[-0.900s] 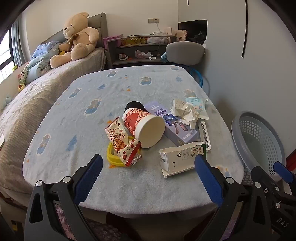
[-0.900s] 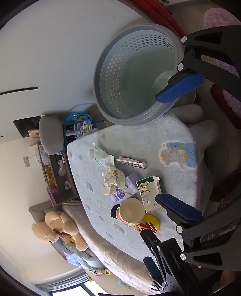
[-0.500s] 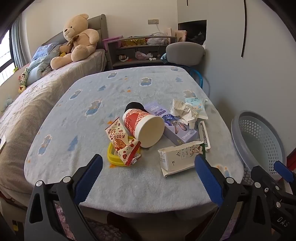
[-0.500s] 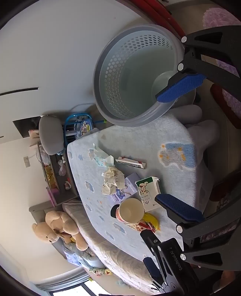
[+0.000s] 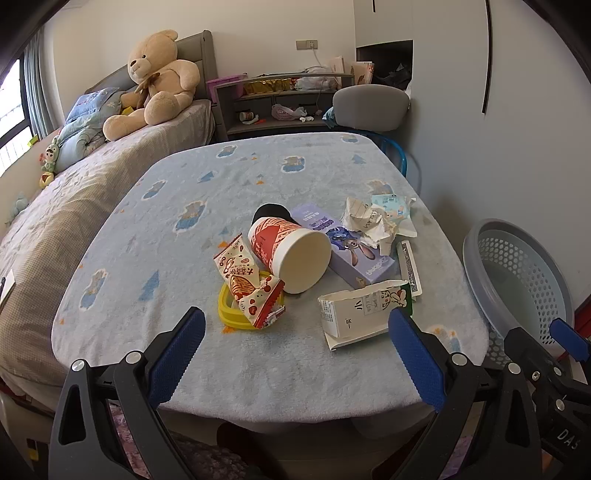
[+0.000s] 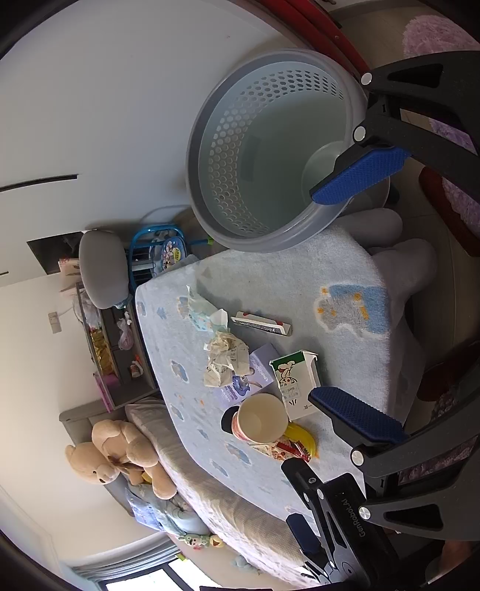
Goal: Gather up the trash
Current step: 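Move both tools toward the trash on the table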
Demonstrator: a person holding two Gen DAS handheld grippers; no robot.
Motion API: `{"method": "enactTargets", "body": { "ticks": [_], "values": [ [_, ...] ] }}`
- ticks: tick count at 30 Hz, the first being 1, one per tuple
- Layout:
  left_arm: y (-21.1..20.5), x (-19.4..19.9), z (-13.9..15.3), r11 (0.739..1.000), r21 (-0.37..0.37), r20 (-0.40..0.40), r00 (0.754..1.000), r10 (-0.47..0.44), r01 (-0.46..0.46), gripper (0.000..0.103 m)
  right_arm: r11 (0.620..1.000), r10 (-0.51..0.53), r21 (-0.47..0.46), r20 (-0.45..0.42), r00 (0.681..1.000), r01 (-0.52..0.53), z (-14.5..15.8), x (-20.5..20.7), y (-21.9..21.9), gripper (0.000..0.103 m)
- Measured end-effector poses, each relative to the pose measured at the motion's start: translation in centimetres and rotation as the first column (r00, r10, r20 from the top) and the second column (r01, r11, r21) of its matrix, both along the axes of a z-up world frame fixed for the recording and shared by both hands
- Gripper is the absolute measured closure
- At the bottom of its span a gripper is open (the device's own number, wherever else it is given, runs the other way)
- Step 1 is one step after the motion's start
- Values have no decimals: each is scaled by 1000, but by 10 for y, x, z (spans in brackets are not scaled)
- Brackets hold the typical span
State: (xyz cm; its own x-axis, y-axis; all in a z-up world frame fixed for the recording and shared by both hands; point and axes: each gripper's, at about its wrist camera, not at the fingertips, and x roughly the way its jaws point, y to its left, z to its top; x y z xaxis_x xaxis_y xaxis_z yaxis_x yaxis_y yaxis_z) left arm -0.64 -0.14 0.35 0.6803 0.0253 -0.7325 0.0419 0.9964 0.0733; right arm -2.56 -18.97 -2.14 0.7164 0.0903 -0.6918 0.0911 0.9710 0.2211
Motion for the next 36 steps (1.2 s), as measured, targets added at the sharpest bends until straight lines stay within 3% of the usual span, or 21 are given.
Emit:
{"method": "enactTargets", "body": {
  "ticks": [36],
  "values": [
    [0, -7, -5, 1000, 16, 5, 1000, -7, 7, 8, 998, -25, -51, -9, 1000, 24, 0, 0, 5, 6]
  ]
}}
